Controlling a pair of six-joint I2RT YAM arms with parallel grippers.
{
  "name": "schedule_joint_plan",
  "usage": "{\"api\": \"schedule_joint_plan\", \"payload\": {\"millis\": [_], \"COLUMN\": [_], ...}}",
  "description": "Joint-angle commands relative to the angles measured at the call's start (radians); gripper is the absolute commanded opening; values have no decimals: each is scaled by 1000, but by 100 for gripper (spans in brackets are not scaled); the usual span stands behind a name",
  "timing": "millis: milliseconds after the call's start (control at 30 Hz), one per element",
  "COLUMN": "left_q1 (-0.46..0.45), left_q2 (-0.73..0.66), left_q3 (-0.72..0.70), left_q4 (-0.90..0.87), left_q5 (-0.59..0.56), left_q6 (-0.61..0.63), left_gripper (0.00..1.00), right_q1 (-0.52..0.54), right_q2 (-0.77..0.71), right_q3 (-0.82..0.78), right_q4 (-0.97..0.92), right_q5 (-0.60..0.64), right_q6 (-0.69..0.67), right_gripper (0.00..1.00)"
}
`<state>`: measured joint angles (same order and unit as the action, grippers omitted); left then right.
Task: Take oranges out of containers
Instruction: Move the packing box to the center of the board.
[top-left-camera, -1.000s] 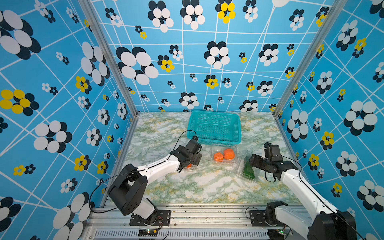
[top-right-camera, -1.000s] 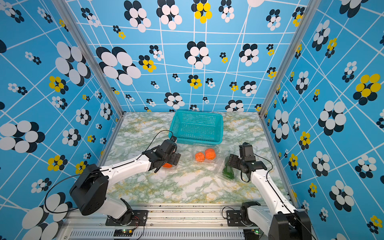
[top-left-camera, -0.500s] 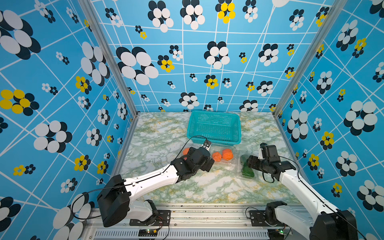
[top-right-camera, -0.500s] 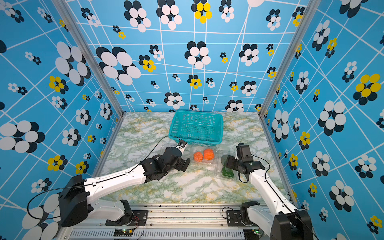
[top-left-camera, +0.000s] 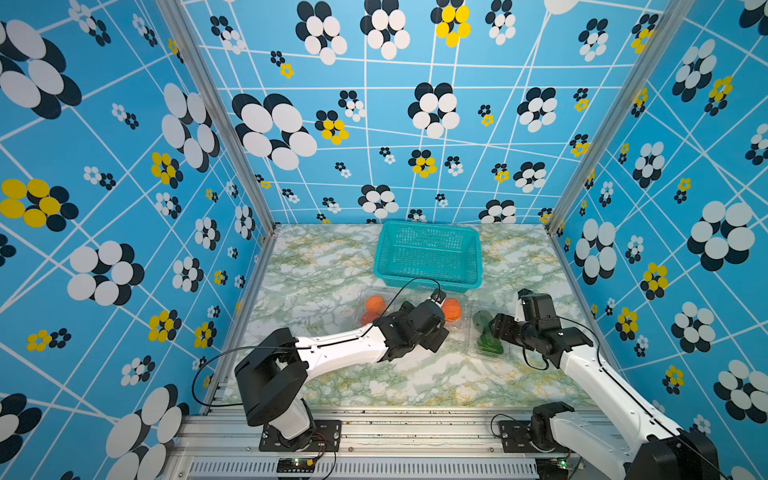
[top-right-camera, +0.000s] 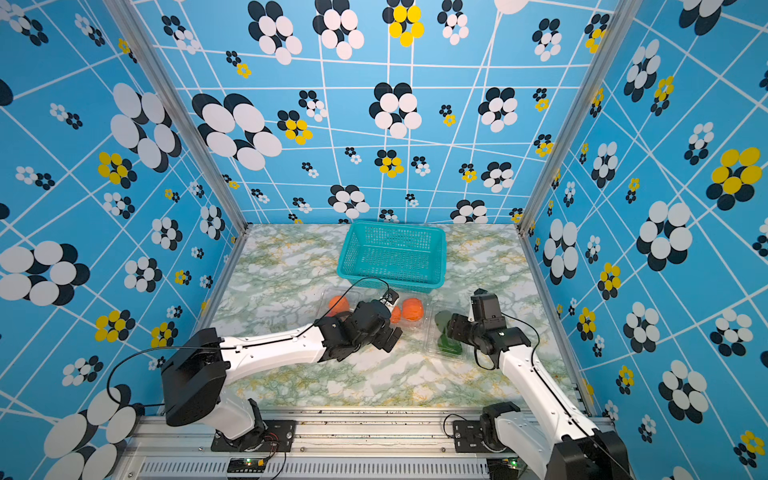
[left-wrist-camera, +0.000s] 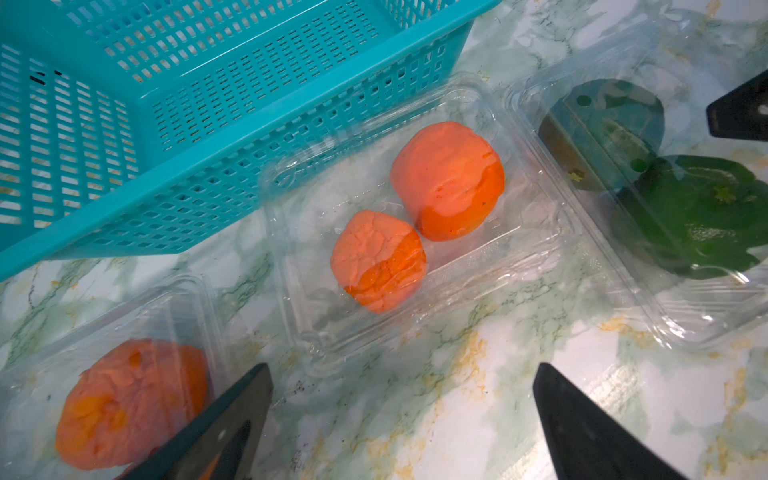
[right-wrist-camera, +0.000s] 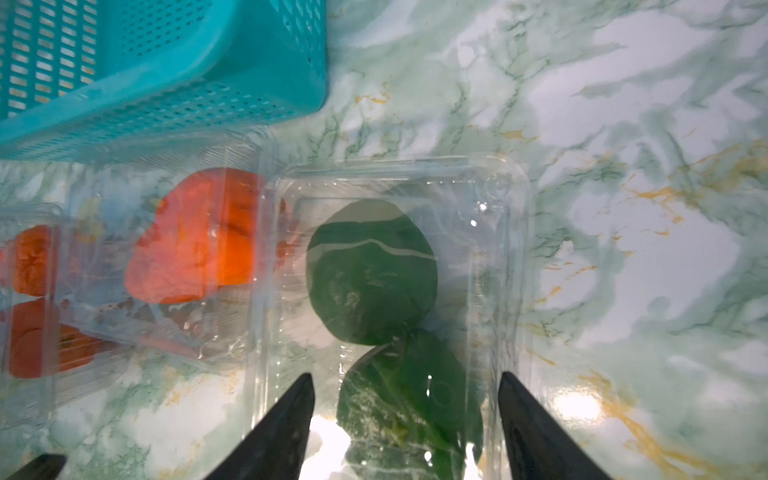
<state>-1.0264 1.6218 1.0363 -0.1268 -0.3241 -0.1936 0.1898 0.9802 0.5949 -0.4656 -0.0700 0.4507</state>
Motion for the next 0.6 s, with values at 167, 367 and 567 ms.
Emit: {"api": "schedule_joint_plan", "payload": {"millis": [167, 367, 567], "left_q1": [-47, -48, -41], "left_q2": [173, 249, 315], "left_q3": [206, 282, 337], "left_q4": [-45, -75, -131], "left_q5": [-49, -35, -22], "left_q6": [134, 113, 79], "left_gripper": [99, 99, 100], "right_q1": [8, -4, -18], "right_q2": [-74, -44, -18], "right_q3": [12, 17, 17], "right_q4": [-107, -114, -106], "right_q5": [91, 111, 124], "right_q6": [13, 12, 3], "right_gripper": [73, 74, 74]}}
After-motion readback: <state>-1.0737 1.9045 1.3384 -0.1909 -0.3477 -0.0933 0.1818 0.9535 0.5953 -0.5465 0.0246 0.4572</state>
